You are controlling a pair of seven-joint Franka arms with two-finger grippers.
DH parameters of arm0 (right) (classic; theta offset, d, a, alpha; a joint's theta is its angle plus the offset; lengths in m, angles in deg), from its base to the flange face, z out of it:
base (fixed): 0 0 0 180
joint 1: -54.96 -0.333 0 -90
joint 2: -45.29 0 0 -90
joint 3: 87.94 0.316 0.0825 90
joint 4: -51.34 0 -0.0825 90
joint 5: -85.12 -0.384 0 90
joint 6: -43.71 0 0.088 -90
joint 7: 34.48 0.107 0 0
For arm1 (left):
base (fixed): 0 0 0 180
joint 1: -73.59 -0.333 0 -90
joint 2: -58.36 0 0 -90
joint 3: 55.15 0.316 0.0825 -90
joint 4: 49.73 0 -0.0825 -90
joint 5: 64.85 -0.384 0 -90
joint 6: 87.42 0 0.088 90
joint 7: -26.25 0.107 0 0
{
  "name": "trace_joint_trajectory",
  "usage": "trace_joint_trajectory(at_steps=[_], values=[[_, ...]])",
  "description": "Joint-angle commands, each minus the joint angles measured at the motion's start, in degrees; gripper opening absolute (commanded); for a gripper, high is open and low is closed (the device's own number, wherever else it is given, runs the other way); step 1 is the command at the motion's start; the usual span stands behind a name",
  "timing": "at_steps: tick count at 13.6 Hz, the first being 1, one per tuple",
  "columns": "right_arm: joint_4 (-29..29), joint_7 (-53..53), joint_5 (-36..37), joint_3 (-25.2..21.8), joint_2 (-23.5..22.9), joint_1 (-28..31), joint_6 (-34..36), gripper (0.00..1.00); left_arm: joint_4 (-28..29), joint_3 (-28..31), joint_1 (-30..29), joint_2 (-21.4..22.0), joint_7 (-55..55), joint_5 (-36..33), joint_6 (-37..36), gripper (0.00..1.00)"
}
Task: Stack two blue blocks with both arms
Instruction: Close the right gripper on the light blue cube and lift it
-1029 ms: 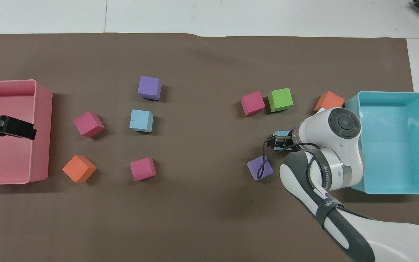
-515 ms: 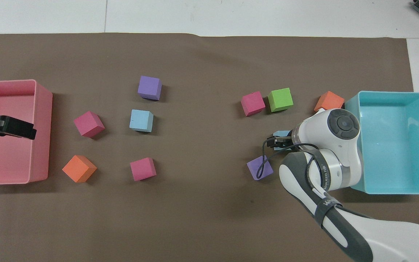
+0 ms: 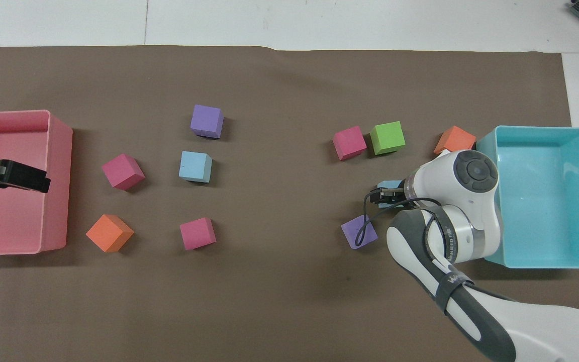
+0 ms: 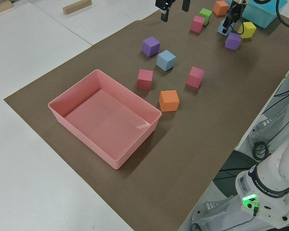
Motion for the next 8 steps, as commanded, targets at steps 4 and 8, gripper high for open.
trace_joint_trajectory(at_steps=[4,8], values=[[0.1,0.3,-1.3,0.3,-0.5,0.1,-1.3,0.00,-0.1,-0.4,-0.8,0.6,0.3,0.1,-0.6,1.00],[2.0,2.3,-1.3,0.4,1.1,0.0,0.3,0.00,-0.1,-0.4,-0.8,0.6,0.3,0.1,-0.6,1.00]])
